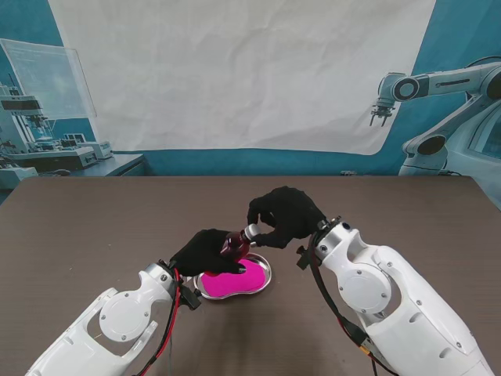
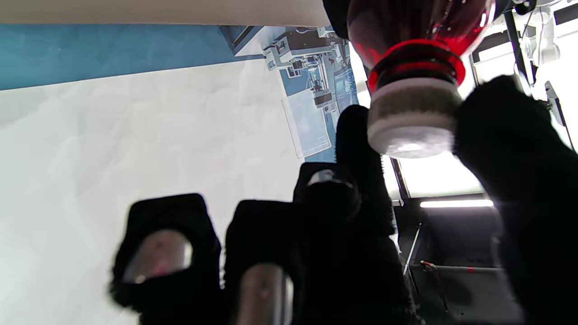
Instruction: Collect the cotton balls from the tray into a sample bottle
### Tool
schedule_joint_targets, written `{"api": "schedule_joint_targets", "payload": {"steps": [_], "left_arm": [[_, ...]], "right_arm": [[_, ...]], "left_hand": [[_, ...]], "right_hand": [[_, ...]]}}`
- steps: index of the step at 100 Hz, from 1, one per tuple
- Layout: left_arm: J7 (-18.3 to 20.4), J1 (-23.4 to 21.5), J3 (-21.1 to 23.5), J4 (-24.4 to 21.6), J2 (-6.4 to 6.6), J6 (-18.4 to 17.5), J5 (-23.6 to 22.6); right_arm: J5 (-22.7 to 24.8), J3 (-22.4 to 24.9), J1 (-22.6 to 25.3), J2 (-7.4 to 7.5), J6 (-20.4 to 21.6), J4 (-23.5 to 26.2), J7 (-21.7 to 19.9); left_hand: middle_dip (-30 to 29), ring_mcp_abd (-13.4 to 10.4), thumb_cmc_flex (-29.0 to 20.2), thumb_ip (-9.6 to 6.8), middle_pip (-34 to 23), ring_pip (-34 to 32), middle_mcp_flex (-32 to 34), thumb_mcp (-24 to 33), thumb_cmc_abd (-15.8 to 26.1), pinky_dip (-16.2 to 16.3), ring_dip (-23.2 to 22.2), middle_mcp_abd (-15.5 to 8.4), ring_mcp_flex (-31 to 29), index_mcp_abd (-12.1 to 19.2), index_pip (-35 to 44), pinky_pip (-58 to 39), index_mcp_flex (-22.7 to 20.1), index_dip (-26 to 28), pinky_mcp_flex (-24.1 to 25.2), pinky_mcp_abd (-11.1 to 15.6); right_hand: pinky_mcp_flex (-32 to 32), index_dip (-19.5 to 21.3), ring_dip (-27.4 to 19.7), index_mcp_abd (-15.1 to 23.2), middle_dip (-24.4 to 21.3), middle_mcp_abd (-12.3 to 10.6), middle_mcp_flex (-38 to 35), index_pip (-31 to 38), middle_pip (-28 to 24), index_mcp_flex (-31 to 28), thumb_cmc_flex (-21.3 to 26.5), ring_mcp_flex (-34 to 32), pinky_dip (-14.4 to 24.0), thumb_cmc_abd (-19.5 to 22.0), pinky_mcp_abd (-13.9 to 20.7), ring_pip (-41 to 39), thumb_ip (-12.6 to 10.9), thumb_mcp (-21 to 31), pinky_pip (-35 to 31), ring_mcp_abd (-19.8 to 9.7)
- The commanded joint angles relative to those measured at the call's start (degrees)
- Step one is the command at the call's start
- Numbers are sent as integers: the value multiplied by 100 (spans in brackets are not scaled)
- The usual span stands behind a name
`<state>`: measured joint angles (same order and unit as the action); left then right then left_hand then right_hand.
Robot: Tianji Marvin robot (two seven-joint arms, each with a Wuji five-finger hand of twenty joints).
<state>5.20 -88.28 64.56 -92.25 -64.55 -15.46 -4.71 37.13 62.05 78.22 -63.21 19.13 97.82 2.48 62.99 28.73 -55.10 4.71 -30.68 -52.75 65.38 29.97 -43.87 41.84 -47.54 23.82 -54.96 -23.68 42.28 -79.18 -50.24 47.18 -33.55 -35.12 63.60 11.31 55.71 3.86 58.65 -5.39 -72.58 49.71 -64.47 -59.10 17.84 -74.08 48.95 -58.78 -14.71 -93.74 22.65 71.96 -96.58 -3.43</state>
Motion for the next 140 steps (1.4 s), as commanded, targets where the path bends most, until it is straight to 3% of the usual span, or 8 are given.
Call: {"api": "schedule_joint_targets", "payload": {"steps": [1, 16, 57, 77, 90, 100, 107, 140], "left_arm": [[94, 3, -1, -39, -19, 4, 34], [104, 2, 2, -42, -16, 4, 36], [115, 3, 9, -45, -13, 0, 33], [119, -1, 6, -47, -11, 13, 28], [118, -6, 4, -50, -11, 21, 21], [118, -7, 3, -51, -11, 24, 18], [122, -8, 3, -53, -9, 25, 15], [134, 0, -11, -52, -7, 36, 10]], "right_arm": [[42, -35, 30, -9, -80, 55, -158], [41, -75, 18, 6, -291, 111, -282], [480, -182, -30, 68, -712, 241, -477], [525, -28, 52, 75, -731, 326, -473], [485, 162, 160, 82, -672, 435, -501], [400, 292, 194, 80, -377, 425, -458], [239, 373, 181, 86, -59, 378, -481], [237, 367, 114, 119, 410, 186, -549]], "left_hand": [[66, 130, -1551, -96, -50, -358, 298, 1951, 2681, 234, -145, -183, -141, 804, 953, -561, -894, 101, 32, 516], [63, 118, -1550, -98, -47, -360, 300, 1950, 2684, 234, -145, -186, -147, 811, 955, -561, -897, 103, 32, 516], [53, 123, -1547, -102, -51, -362, 305, 1951, 2689, 234, -145, -190, -147, 808, 957, -561, -900, 104, 32, 516], [52, 121, -1549, -102, -53, -365, 303, 1951, 2688, 234, -146, -193, -144, 813, 955, -561, -897, 102, 32, 516], [53, 122, -1550, -101, -54, -365, 300, 1950, 2684, 234, -146, -194, -148, 812, 956, -561, -896, 102, 32, 516], [56, 122, -1550, -100, -54, -364, 300, 1950, 2684, 234, -145, -187, -148, 809, 955, -561, -893, 102, 32, 516], [55, 123, -1551, -100, -54, -363, 301, 1951, 2688, 234, -145, -191, -147, 810, 958, -561, -899, 102, 32, 516], [61, 130, -1550, -98, -52, -360, 299, 1952, 2684, 234, -145, -185, -143, 807, 957, -561, -897, 103, 32, 516]], "right_hand": [[229, 12, 135, -149, 64, -219, -421, 616, -36, -539, 24, -134, -18, 390, -182, -493, -109, 47, -522, -117], [269, 1078, 226, -319, 113, -190, -734, 114, 14, -977, -479, -130, -46, 1281, -99, -677, -1143, -227, -798, -86], [316, 1465, 352, -411, -173, -62, -1020, 302, -462, -1557, -1269, -117, -56, 3391, -91, -937, -1458, -1481, -1104, 143], [-27, 965, 3, -539, -91, 98, -447, -1033, 501, -175, -1747, -123, -145, 4383, -321, -319, -1651, -3064, -361, 180], [-519, 920, -270, -605, -66, -23, 480, -1301, 545, 1203, -1528, -138, 27, 4087, -23, 168, -1686, -3592, -177, 62], [-824, 933, -472, -442, -189, -140, 1079, -966, 451, 1956, -1165, -145, 99, 2985, 154, 551, -1679, -3403, 4, -48], [-905, 923, -558, -223, -267, -178, 1324, -754, 378, 2019, -668, -151, 127, 2375, 223, 736, -1660, -3193, 71, -94], [-771, 889, -453, 193, -271, -214, 1302, -746, 172, 1298, 1324, -155, 161, 1894, 247, 674, -1729, -4076, 47, -251]]}}
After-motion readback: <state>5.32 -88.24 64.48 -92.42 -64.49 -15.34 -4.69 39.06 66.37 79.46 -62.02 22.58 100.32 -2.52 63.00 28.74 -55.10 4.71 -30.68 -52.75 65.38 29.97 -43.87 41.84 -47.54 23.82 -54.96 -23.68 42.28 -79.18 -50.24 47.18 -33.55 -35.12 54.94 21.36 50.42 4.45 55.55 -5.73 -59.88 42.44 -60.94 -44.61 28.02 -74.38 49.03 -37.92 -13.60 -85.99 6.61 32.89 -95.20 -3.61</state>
